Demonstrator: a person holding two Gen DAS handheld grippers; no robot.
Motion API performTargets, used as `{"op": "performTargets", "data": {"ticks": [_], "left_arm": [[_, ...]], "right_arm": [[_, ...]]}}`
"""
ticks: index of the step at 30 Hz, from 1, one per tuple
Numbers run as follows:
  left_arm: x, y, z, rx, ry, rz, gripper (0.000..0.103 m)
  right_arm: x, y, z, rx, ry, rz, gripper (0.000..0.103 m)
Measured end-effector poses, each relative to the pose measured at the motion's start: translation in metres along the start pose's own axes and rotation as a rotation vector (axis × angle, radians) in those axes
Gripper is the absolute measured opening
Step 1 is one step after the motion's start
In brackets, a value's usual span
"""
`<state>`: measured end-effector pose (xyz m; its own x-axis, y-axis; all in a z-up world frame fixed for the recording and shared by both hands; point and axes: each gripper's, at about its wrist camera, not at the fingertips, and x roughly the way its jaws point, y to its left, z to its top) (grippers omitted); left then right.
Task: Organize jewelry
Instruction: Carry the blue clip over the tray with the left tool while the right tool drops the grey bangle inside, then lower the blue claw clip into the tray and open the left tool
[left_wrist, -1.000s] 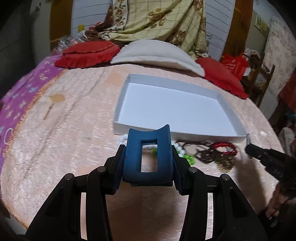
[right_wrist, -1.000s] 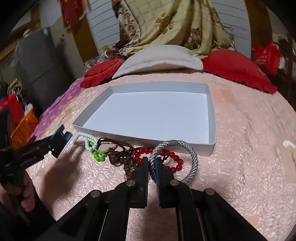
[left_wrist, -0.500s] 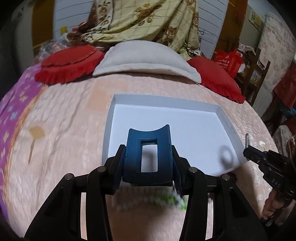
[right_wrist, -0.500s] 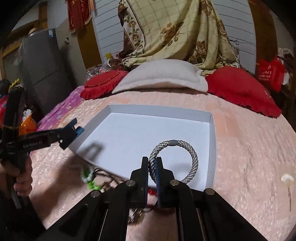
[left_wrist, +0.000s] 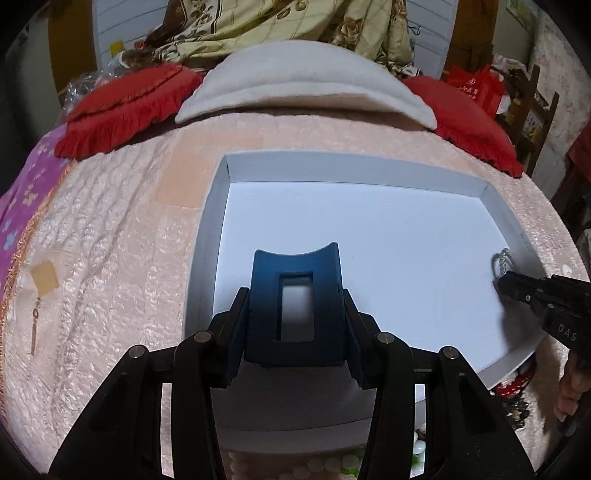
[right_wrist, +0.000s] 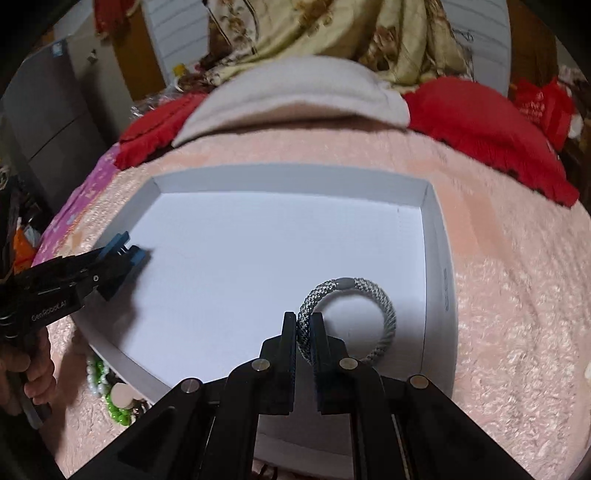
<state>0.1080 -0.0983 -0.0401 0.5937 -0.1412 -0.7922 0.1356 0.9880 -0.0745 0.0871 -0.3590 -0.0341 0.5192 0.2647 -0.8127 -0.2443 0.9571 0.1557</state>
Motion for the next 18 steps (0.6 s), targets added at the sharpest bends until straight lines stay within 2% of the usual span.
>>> {"op": "performTargets", "data": {"ticks": [5, 15, 16, 18], "left_arm": [[0.001, 0.001, -0.002, -0.038, 0.017, -0.002, 0.047], [0.001, -0.002, -0.007, -0.048, 0.04, 0.028, 0.047], [0.001, -0.002, -0.007, -0.048, 0.042, 0.029, 0.047], [0.001, -0.003, -0.007, -0.049, 0.044, 0.031, 0.048]], "right_arm": [[0.003, -0.004, -0.002, 0.007, 0.01, -0.024, 0.006], [-0.002, -0.01, -0.008, 0.024, 0.01, -0.001, 0.008], [-0.002, -0.011, -0.008, 0.026, 0.01, 0.004, 0.011], [-0.005, -0.011, -0.01, 0.029, 0.008, 0.018, 0.024]]}}
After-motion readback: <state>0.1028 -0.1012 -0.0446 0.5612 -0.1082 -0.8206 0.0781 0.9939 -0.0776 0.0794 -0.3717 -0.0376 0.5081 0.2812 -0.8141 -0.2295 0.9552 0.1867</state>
